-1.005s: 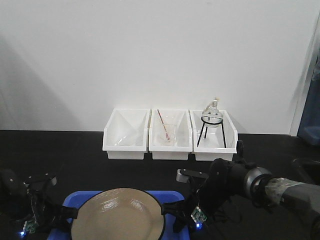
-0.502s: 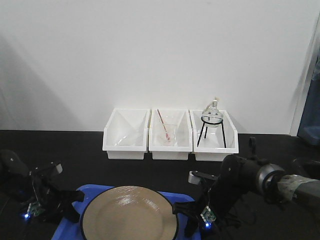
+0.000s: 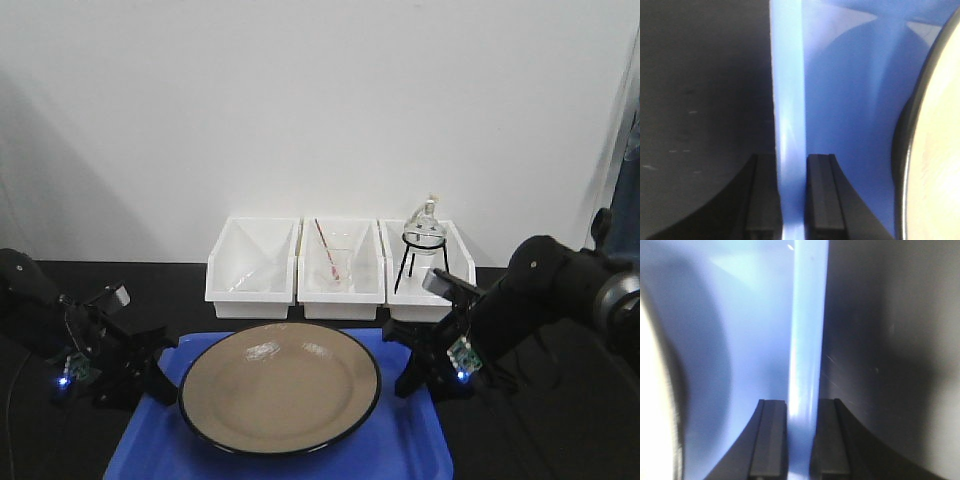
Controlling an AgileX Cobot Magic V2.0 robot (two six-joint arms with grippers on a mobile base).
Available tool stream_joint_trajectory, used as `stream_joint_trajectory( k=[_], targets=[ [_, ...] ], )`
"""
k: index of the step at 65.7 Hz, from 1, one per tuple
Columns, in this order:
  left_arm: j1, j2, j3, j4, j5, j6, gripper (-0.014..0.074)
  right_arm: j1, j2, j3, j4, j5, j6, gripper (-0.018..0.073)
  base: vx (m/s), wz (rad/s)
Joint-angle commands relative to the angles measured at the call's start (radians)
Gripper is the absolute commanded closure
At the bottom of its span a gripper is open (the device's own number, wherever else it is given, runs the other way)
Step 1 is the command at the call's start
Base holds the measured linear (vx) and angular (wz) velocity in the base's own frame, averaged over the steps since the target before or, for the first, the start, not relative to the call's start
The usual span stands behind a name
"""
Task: Place disk in tray to left cabinet
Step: 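Lift the tray holding the plate with both grippers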
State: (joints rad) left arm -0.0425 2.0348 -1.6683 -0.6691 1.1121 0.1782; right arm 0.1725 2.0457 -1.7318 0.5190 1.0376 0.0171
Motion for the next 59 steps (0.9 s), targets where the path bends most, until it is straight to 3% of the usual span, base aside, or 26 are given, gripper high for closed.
stream_joint_trajectory(
  k=[1, 18, 48, 59],
  targets=[
    [-0.034, -0.075, -0.067, -0.233, 0.068, -0.044, 0.0597, 0.016, -0.076, -0.095, 0.171, 0.034, 0.037, 0.0564, 0.00, 0.00],
    [-0.034, -0.088, -0.184, -0.231, 0.143, -0.166, 0.0597, -0.003, -0.078, -0.231, 0.170, 0.136, 0.097, 0.0564, 0.00, 0.00],
    [-0.034, -0.090, -0.356, -0.234, 0.143, -0.371, 0.0597, -0.014, -0.087, -0.340, 0.201, 0.188, 0.166, 0.0564, 0.00, 0.00],
    [-0.034, -0.109, -0.360, -0.230, 0.143, -0.381, 0.0597, -0.014, -0.087, -0.368, 0.200, 0.192, 0.181, 0.0564, 0.00, 0.00]
  ],
)
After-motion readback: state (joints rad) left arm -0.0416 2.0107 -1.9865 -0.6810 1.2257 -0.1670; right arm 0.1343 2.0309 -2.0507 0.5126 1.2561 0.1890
